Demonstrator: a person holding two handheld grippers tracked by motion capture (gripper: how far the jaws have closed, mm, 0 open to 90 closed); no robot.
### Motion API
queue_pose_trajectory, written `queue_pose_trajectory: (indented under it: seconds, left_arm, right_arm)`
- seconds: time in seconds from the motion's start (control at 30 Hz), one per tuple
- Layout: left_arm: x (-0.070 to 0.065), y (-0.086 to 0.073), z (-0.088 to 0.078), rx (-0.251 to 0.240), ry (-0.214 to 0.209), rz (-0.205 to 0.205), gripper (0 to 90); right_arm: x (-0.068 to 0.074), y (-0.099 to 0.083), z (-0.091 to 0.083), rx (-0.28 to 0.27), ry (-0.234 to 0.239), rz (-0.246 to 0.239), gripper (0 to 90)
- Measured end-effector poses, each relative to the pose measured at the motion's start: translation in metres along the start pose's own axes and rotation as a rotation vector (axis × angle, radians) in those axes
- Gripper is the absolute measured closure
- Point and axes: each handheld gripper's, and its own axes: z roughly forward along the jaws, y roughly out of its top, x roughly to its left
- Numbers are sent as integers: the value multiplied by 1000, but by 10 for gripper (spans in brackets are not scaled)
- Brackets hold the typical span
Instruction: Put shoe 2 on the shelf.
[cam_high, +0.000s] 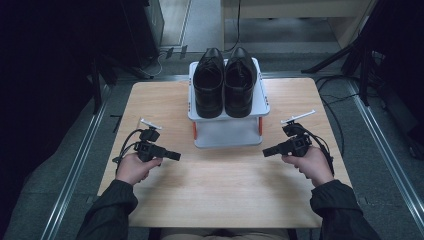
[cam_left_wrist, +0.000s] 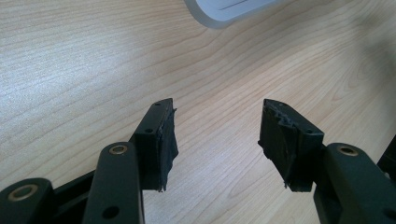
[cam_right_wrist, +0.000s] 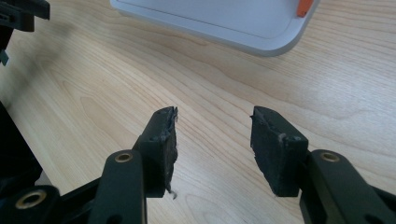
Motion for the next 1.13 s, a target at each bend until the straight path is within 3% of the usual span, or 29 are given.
queue_pose_trajectory:
  seconds: [0.8, 1.13]
  left_arm:
    - [-1, 1, 1, -19, -3, -2, 433]
    - [-3, 1, 4, -16, 8, 28, 422]
  right_arm:
    - [-3, -3, 9, -14, 38, 3, 511]
    - [-4, -5, 13, -12, 46, -1, 502]
